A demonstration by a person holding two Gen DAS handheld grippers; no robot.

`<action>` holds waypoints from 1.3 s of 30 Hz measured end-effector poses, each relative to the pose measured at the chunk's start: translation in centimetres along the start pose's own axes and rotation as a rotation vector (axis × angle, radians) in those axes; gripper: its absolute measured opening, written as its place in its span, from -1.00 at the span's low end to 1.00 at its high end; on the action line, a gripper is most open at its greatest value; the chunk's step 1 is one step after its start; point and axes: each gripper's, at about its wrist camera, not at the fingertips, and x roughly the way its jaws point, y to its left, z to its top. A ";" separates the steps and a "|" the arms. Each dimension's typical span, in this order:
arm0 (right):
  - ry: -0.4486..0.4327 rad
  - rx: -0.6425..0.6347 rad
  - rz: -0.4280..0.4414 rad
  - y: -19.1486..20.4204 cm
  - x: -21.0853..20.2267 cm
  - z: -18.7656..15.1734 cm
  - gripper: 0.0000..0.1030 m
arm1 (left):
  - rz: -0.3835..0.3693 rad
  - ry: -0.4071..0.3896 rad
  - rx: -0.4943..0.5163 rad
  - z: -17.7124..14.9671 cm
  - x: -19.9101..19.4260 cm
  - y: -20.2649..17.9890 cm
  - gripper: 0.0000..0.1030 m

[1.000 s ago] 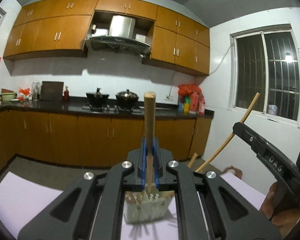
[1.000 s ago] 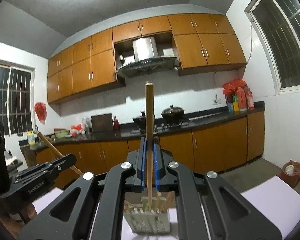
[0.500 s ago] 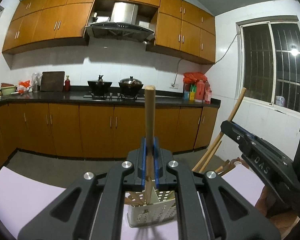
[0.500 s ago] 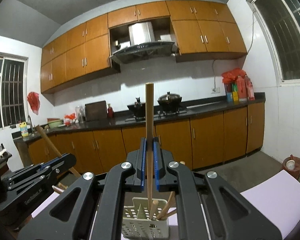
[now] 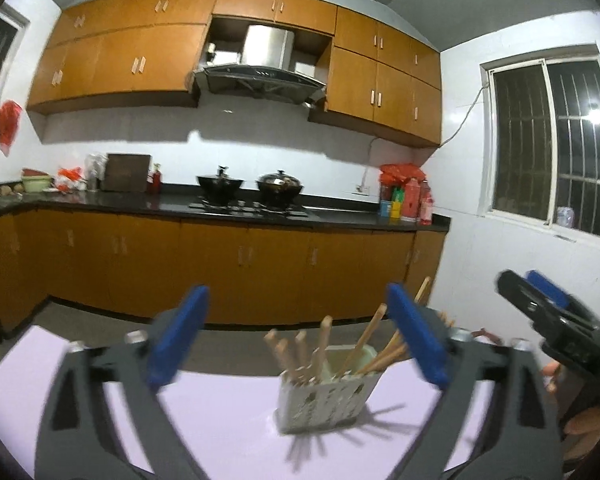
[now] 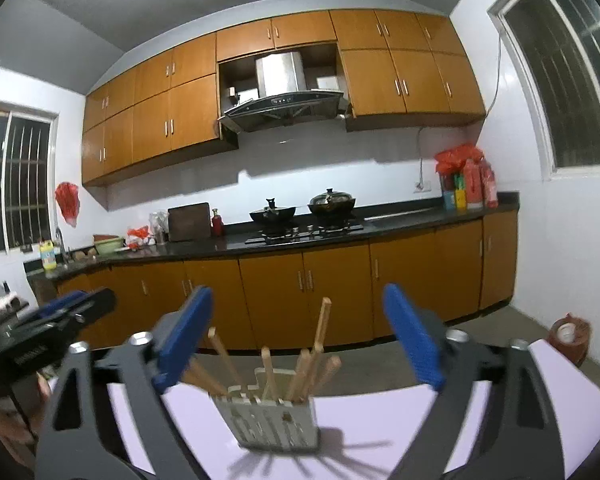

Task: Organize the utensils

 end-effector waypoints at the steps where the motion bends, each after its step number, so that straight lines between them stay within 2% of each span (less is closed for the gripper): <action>1: 0.000 -0.019 -0.010 0.4 -0.8 -0.5 0.97 | 0.018 -0.003 0.010 -0.5 -0.9 0.1 0.92; 7: 0.105 -0.119 -0.077 2.5 -3.5 -3.9 0.97 | 0.118 0.055 0.046 -4.8 -5.2 0.1 0.92; 12: 0.150 -0.124 -0.097 3.5 -5.7 -6.5 0.97 | 0.171 0.090 0.065 -8.2 -8.0 -0.2 0.92; 21: 0.218 -0.095 -0.110 3.2 -7.9 -10.4 0.97 | 0.139 0.143 0.052 -12.1 -10.2 -0.4 0.92; 26: 0.248 -0.060 -0.121 2.5 -8.2 -11.5 0.97 | 0.147 0.173 0.048 -13.6 -10.2 -0.5 0.92; 39: 0.261 -0.027 -0.122 2.2 -8.6 -12.3 0.97 | 0.146 0.207 0.044 -14.3 -9.1 -1.0 0.92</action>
